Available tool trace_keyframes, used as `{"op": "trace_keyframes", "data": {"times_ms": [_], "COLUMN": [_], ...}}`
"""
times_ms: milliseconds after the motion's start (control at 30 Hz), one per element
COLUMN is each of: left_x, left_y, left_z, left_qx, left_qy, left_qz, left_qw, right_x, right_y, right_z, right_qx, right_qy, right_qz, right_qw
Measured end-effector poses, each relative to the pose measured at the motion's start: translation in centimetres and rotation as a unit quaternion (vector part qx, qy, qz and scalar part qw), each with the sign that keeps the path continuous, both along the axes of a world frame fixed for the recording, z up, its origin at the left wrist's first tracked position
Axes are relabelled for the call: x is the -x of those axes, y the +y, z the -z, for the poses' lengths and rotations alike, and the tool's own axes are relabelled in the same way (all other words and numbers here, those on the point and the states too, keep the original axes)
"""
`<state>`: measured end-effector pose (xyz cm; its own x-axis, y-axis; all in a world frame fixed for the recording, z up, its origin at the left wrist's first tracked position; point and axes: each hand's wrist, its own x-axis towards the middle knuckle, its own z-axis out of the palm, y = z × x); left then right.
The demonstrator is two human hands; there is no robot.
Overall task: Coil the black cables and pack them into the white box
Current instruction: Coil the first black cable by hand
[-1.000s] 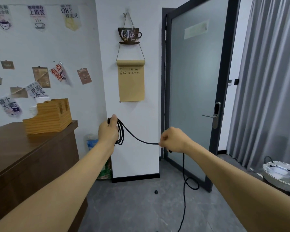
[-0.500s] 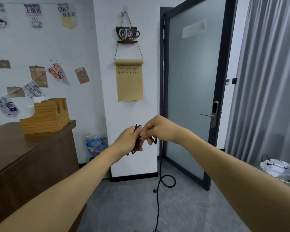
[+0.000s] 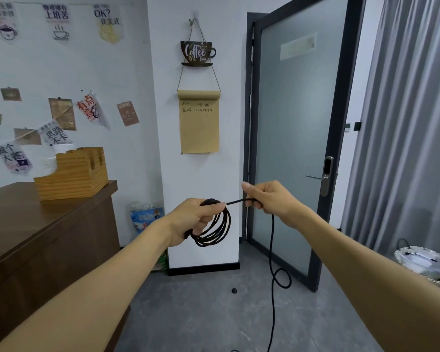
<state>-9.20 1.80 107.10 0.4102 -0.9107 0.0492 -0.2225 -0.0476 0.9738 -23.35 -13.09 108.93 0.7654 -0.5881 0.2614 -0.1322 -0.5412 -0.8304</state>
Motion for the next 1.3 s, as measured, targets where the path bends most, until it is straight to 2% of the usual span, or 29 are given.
{"op": "trace_keyframes", "data": {"times_ms": [233, 467, 567, 667, 767, 833, 967, 1133, 1300], "left_x": [-1.5, -5.2, -5.0, -4.1, -3.3, -2.8, -2.4, -0.7, 0.9], "left_y": [0.1, 1.6, 1.3, 0.3, -0.7, -1.2, -1.7, -1.7, -1.9], "left_z": [0.2, 0.3, 0.3, 0.1, 0.1, 0.2, 0.7, 0.7, 0.5], "left_qx": [0.068, 0.144, 0.155, 0.148, 0.129, 0.109, 0.076, 0.046, 0.051], "left_qy": [0.05, 0.156, 0.134, 0.044, -0.032, -0.072, -0.105, -0.176, -0.021], "left_qz": [-0.104, -0.269, -0.271, -0.241, -0.214, -0.199, -0.149, -0.084, -0.044], "left_qw": [0.991, 0.939, 0.941, 0.958, 0.968, 0.971, 0.98, 0.98, 0.998], "right_x": [0.9, 2.1, 1.0, -0.5, -1.8, -2.2, -2.6, -2.1, -2.0], "right_y": [-1.2, -3.3, -2.3, -0.2, 2.0, 3.4, 4.7, 4.7, 3.4], "right_z": [1.3, 2.9, 2.6, 2.1, 1.3, 0.6, -0.4, -0.9, -0.9], "right_qx": [-0.036, -0.006, 0.149, 0.317, 0.383, 0.384, 0.323, 0.227, 0.16], "right_qy": [0.007, 0.0, 0.056, 0.154, 0.213, 0.216, 0.177, 0.067, -0.008], "right_qz": [-0.012, 0.094, 0.117, 0.099, 0.021, -0.046, -0.133, -0.144, -0.061], "right_qw": [0.999, 0.996, 0.98, 0.931, 0.899, 0.896, 0.92, 0.961, 0.985]}}
